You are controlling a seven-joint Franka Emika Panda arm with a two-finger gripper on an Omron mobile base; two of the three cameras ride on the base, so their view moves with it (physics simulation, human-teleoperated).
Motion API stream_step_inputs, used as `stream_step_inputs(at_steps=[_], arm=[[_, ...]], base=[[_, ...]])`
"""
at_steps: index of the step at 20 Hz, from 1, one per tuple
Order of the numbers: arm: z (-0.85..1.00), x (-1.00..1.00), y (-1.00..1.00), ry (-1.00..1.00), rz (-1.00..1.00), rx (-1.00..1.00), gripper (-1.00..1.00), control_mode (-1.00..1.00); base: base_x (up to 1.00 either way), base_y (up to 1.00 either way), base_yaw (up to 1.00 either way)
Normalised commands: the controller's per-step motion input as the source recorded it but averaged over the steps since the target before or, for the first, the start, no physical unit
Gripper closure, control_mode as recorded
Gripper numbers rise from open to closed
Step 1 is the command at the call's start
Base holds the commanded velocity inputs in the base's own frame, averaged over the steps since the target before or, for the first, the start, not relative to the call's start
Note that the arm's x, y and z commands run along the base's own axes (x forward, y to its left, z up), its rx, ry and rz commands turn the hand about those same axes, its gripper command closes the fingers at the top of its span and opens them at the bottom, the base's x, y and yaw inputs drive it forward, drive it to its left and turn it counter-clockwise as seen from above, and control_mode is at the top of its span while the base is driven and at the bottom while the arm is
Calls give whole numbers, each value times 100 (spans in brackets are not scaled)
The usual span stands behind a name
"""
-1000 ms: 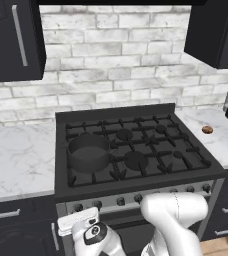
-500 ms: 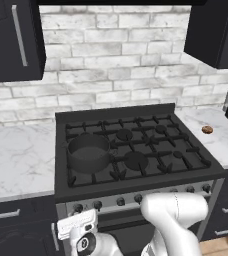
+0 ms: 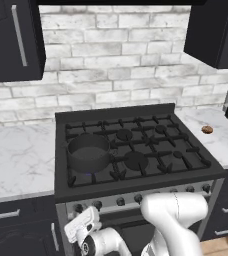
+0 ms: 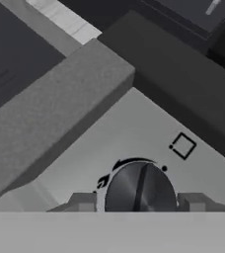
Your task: Turn on the burner for the pot on the stove. Wait thirty seconds for the pot to heat up. Then add the mushroom to the pot.
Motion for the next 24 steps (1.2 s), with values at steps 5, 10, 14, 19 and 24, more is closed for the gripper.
stream_step_inputs(at_steps=[5, 10, 14, 19, 24], arm=[[7, 3, 53, 11, 63, -21, 100, -100], [70, -56, -2, 2, 20, -8, 100, -100], [100, -98, -35, 4, -10, 10, 100, -100], [95, -100, -22, 2, -16, 23, 100, -100], [21, -85, -6, -2, -5, 3, 100, -100]], base=[[0, 0, 0], [0, 0, 0], [0, 0, 0], [0, 0, 0], [0, 0, 0]])
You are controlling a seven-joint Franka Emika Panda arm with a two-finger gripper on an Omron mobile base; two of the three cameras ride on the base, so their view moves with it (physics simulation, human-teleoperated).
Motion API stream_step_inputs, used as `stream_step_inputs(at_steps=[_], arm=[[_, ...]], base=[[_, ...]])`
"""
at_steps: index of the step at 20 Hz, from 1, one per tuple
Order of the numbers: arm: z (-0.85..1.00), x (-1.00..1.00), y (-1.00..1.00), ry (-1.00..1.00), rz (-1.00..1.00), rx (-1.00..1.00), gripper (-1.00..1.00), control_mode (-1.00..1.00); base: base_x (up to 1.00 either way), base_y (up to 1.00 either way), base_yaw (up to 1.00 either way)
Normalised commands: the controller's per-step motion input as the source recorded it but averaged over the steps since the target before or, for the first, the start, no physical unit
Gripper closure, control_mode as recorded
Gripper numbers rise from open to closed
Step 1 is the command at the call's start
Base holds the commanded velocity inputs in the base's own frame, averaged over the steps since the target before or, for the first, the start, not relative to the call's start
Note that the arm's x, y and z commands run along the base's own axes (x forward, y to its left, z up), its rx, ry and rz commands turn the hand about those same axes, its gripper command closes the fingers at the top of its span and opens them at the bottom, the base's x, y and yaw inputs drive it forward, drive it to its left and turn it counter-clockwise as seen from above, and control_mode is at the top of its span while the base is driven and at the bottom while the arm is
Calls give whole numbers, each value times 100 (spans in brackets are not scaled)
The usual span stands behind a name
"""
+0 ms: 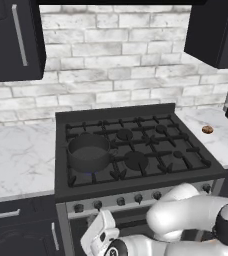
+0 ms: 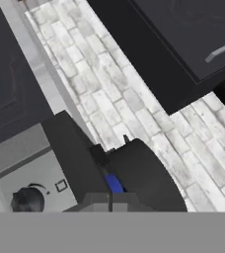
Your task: Turn on the burner for the pot on the stove. Wait thirty seconds for the pot to heat up. Then add the mushroom to the pot.
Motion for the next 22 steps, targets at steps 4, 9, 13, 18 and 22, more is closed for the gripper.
stream_step_inputs(at_steps=[4, 9, 13, 18, 22], arm=[[3, -1, -10, 0, -11, 0, 100, -100], [0, 9, -8, 0, -9, 0, 100, -100], [0, 19, 0, 0, -2, 0, 100, -100], [0, 20, 0, 0, 0, 0, 100, -100], [0, 0, 0, 0, 0, 0, 100, -100]], base=[[0, 0, 0], [0, 0, 0], [0, 0, 0], [0, 0, 0], [0, 0, 0]])
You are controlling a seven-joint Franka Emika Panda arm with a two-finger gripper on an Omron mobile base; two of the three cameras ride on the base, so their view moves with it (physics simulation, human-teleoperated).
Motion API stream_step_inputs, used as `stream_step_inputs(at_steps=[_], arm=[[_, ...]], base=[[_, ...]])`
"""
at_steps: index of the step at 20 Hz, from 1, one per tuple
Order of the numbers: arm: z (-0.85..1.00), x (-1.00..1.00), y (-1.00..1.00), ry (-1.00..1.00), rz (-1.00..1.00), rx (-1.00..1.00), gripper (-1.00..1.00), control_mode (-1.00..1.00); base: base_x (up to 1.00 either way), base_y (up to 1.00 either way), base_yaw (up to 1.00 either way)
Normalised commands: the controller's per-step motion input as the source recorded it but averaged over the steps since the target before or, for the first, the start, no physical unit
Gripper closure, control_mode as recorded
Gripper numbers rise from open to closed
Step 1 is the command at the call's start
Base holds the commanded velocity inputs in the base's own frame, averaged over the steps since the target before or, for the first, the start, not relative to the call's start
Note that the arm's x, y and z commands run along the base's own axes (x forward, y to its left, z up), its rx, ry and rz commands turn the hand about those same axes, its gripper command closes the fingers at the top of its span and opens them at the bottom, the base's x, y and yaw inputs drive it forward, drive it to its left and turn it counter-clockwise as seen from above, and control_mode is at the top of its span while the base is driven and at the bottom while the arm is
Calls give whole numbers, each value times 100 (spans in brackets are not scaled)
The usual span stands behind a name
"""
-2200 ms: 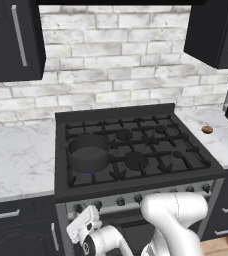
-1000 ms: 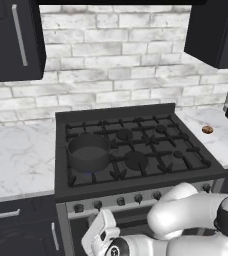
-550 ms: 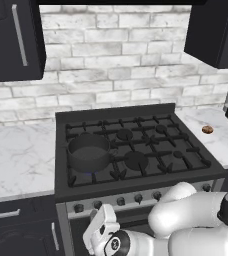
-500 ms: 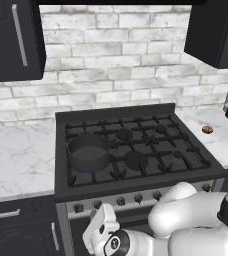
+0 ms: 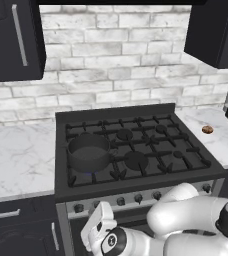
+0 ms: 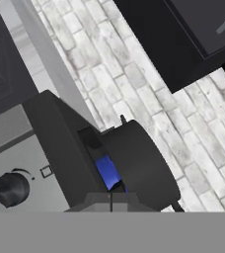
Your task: Turn on the burner for the pot on the stove. Wait thirty seconds for the pot to heat up. Then add the mushroom to the pot.
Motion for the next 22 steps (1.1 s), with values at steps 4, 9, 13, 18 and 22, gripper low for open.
stream_step_inputs(at_steps=[4, 9, 13, 18, 22], arm=[[0, 0, 0, 0, 0, 0, 100, -100], [0, 0, 0, 0, 0, 0, 100, -100], [0, 0, 0, 0, 0, 0, 100, -100], [0, 0, 0, 0, 0, 0, 100, -100], [0, 0, 0, 0, 0, 0, 100, -100]], base=[[0, 0, 0], [0, 0, 0], [0, 0, 0], [0, 0, 0], [0, 0, 0]])
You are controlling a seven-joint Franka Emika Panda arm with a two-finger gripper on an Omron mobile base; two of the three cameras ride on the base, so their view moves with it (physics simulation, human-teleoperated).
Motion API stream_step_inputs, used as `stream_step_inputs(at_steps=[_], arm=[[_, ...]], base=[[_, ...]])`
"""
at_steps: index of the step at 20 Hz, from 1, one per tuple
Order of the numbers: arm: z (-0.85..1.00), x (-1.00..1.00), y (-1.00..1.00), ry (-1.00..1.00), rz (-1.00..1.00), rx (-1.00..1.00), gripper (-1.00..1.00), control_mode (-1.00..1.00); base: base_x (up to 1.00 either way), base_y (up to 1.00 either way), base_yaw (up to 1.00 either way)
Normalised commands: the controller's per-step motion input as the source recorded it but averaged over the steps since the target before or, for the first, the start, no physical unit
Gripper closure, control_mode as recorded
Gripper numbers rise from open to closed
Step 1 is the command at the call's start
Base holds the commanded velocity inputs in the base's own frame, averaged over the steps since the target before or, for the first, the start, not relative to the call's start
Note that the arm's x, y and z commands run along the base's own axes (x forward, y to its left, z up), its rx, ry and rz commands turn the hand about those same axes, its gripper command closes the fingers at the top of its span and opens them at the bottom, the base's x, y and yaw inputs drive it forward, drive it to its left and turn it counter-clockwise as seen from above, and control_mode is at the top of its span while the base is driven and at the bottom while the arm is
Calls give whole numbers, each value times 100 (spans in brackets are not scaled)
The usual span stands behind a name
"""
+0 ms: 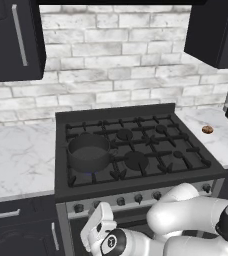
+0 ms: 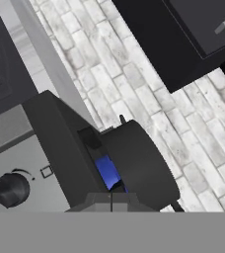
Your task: Turn on the burner for the pot on the stove. Wait thirty seconds for the pot to heat up. Then add the mushroom to the pot.
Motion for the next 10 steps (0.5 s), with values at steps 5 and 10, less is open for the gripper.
stream_step_inputs(at_steps=[5, 10], arm=[[0, 0, 0, 0, 0, 0, 100, -100], [0, 0, 0, 0, 0, 0, 100, -100]], base=[[0, 0, 0], [0, 0, 0]])
